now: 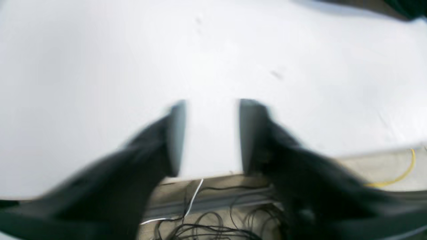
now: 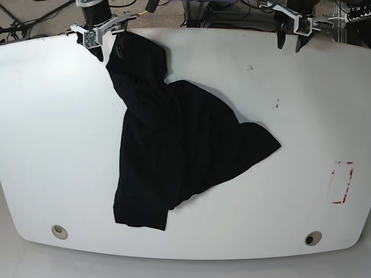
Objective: Fold the T-shirt properly
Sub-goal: 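Lower the right gripper onto the bunched shirt and grasp it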
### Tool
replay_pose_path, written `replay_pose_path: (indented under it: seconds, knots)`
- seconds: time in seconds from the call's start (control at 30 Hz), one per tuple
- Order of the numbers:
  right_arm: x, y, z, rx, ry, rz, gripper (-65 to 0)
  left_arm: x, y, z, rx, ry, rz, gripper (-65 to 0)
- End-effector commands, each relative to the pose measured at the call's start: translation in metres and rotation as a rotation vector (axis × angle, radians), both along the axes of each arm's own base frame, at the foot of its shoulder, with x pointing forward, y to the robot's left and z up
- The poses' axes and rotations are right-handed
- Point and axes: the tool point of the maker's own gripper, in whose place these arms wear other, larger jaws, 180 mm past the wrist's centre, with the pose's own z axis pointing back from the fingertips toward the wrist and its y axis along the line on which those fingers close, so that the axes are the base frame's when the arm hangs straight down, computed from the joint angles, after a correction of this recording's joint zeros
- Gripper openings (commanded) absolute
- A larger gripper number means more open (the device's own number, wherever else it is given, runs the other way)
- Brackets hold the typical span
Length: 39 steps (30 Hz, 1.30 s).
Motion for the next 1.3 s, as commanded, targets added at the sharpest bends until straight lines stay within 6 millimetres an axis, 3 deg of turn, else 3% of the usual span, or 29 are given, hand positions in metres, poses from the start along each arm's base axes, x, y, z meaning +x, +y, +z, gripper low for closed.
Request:
replay_pose_path:
  seconds: [0.0,0.33,0.5,0.97,1.27]
  knots:
    - [0.014,-0.003,0.013,-0.016,-0.059,0.03,-33.6,0.002,-0.005,0.008,-0.029,-0.038,0.038,-31.1]
    - [0.064,0.038,0.013,-0.006,-0.056,0.182,-33.0,0.025,-0.01,0.015,-0.055,-0.112,0.072,-29.7]
    - [0.09,0.057,0.021,-0.015,-0.077,0.253,-33.0,0.046,-0.011,0.024,-0.057,-0.176,0.069,-29.7]
    - [0.127,0.105,0.01,-0.049,0.009,0.399,-33.0,0.064,-0.009,0.032,-0.054,-0.227,0.065,-29.9]
    - [0.145,0.101,-0.02,-0.077,0.07,0.399,-33.5,0.066,-0.009,0.033,-0.052,-0.233,0.063,-29.9]
